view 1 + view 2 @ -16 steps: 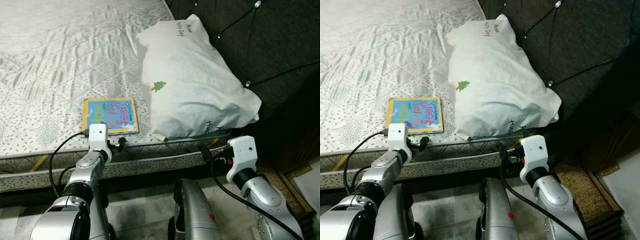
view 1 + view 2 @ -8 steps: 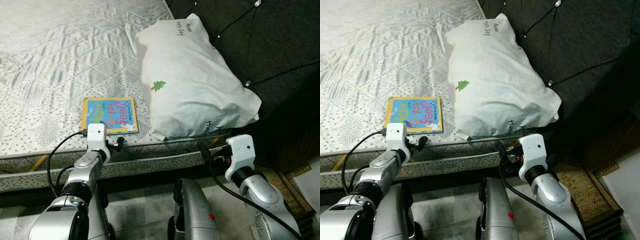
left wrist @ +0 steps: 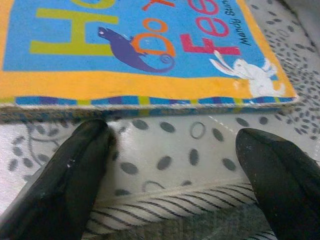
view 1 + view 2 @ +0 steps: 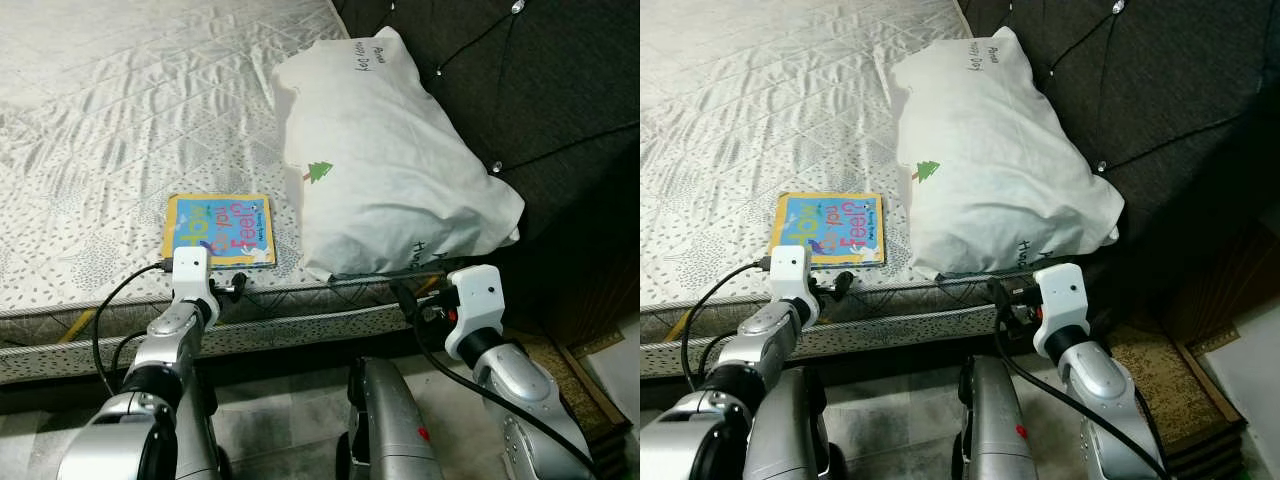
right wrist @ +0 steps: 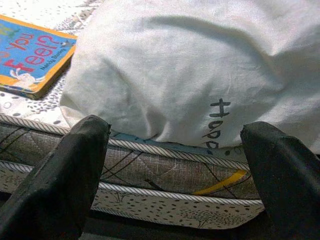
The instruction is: Clean up the room
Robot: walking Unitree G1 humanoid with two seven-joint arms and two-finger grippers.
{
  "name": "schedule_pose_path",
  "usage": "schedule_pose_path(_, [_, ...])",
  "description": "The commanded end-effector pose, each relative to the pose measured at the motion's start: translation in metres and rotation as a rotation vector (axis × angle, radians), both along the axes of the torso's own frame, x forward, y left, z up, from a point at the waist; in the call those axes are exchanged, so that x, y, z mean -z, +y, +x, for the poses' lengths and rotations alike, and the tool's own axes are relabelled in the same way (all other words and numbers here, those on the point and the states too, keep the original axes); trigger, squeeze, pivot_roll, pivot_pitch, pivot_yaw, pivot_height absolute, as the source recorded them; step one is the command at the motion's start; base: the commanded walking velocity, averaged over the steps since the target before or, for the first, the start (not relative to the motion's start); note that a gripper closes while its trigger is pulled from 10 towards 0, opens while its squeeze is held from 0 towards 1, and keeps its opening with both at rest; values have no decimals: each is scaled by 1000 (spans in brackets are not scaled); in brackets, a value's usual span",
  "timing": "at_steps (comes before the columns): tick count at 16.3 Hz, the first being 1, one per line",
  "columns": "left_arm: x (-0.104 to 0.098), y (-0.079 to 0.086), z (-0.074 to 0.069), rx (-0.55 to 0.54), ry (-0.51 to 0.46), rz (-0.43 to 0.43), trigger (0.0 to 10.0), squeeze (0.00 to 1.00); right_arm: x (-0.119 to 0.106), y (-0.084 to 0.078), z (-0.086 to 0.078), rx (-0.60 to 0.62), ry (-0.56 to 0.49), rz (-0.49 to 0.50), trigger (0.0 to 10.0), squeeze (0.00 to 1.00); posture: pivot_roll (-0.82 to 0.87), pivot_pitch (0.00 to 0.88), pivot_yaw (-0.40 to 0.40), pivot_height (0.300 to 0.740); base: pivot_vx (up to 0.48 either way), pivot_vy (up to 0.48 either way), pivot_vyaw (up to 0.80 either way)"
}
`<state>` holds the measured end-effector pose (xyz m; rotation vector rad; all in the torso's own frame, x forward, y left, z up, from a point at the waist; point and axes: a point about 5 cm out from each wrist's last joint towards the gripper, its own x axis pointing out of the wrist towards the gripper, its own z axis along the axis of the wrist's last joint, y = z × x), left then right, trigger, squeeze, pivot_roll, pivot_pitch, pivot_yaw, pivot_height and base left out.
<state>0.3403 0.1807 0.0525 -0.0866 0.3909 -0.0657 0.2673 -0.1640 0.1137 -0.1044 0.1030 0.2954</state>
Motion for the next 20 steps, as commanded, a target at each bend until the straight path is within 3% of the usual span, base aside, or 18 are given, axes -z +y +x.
schedule_pose_path(1, [11, -7, -8, 29, 38, -3, 10000, 0, 1, -1, 1, 0, -3, -9, 10000, 0, -104, 122, -100, 532, 0, 0, 0])
schedule_pose_path(8, [14, -25, -14, 121, 23, 12, 10000, 0, 0, 11, 13, -18, -31, 15, 10000, 0, -63, 93, -90, 532, 0, 0, 0])
schedule_pose_path(12, [-17, -36, -16, 136, -159, 17, 10000, 0, -5, 23, 28, -36, -89, 40, 10000, 0, -33, 61, -73, 532, 0, 0, 0])
schedule_pose_path(16, [-48, -24, -17, 38, -318, 16, 10000, 0, -13, 29, 42, -28, -132, 52, 10000, 0, -17, 20, -57, 532, 0, 0, 0])
schedule_pose_path(20, [-76, 7, -34, -181, -506, 60, 10000, 0, -24, 33, 58, 24, -183, 125, 10000, 0, 16, 0, -38, 532, 0, 0, 0])
